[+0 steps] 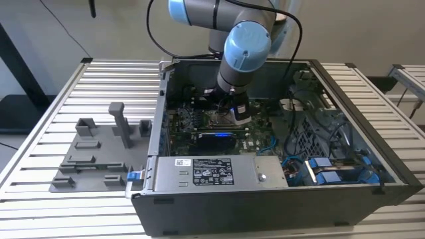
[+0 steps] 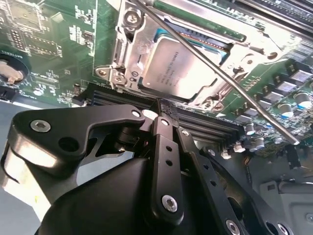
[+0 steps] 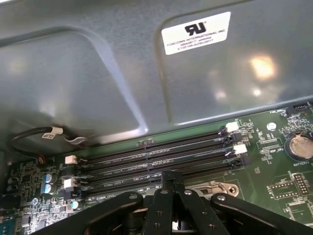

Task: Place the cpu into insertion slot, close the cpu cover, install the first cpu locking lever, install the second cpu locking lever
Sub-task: 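Install the first cpu locking lever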

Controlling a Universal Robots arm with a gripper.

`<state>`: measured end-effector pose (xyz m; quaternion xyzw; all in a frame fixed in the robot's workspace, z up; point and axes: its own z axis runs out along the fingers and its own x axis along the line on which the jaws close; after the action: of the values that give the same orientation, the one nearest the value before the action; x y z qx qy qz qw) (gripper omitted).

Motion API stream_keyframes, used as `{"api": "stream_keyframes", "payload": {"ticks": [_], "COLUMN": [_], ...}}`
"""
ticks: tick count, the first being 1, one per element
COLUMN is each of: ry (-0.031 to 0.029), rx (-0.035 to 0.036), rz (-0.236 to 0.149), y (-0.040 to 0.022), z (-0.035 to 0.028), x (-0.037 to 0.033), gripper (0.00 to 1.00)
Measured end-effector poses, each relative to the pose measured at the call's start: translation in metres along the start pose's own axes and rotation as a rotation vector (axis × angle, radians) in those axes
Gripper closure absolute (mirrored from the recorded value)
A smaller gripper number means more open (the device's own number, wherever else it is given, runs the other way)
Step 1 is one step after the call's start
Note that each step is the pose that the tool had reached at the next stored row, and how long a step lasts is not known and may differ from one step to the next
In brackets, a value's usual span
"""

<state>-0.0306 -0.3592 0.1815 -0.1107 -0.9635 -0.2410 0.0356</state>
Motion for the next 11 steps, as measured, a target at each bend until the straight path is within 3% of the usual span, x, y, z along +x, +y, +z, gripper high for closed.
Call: {"api": "stream_keyframes", "payload": {"ticks": [11], "ry": [0.0013], "rx": [0.0004], "rz": [-0.003], "y": [0.002], "z": [-0.0001], "x": [-0.0086], "gripper": [0.89]}}
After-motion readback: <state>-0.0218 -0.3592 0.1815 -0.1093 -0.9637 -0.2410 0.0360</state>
